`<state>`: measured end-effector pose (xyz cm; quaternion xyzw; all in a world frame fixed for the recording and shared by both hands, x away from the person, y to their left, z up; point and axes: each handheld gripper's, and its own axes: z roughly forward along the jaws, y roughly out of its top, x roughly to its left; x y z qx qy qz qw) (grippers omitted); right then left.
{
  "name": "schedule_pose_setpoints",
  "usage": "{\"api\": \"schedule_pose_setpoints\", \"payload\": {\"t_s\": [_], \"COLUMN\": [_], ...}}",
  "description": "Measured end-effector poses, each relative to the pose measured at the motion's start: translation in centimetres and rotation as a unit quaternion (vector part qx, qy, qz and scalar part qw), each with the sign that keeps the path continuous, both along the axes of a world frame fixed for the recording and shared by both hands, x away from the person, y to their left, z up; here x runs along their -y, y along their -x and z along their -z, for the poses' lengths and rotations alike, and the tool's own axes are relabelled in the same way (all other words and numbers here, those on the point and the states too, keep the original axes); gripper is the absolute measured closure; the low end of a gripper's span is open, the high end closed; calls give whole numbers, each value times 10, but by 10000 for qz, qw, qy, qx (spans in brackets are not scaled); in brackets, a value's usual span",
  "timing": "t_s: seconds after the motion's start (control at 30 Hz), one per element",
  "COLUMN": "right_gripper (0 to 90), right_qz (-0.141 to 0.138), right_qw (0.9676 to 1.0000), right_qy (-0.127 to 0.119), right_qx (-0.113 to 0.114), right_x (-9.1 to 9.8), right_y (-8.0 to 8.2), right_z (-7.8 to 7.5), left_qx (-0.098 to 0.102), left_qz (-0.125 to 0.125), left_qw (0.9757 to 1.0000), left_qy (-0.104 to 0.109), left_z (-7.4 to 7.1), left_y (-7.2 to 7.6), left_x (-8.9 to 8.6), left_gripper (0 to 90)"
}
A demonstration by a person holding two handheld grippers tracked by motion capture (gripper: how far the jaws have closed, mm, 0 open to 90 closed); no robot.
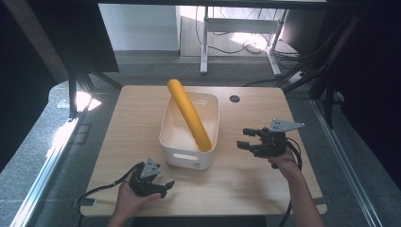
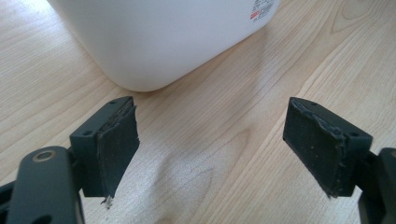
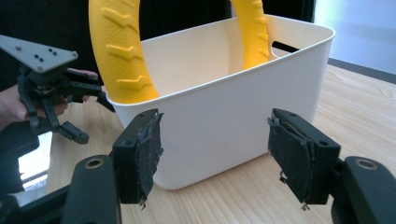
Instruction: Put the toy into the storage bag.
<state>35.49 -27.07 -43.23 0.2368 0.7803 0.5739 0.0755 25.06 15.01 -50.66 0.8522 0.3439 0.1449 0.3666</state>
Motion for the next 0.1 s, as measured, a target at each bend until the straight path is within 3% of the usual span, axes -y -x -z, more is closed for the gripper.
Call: {"api": "schedule_pose_setpoints", "payload": {"t_s": [0.1], "right_gripper": [341], "right_qz": [-19], "right_qw": [10000], "right_qy": [27], "right_qx": [-1], "right_x": [-1], "right_y": [0], "right_z": [1], "left_qx": [5], "left_qz": [16], "left_qw": [10000], "left_qy": [-37], "left_z": [1], "left_y": [-1], "left_x": [0], "left_gripper": [182]}}
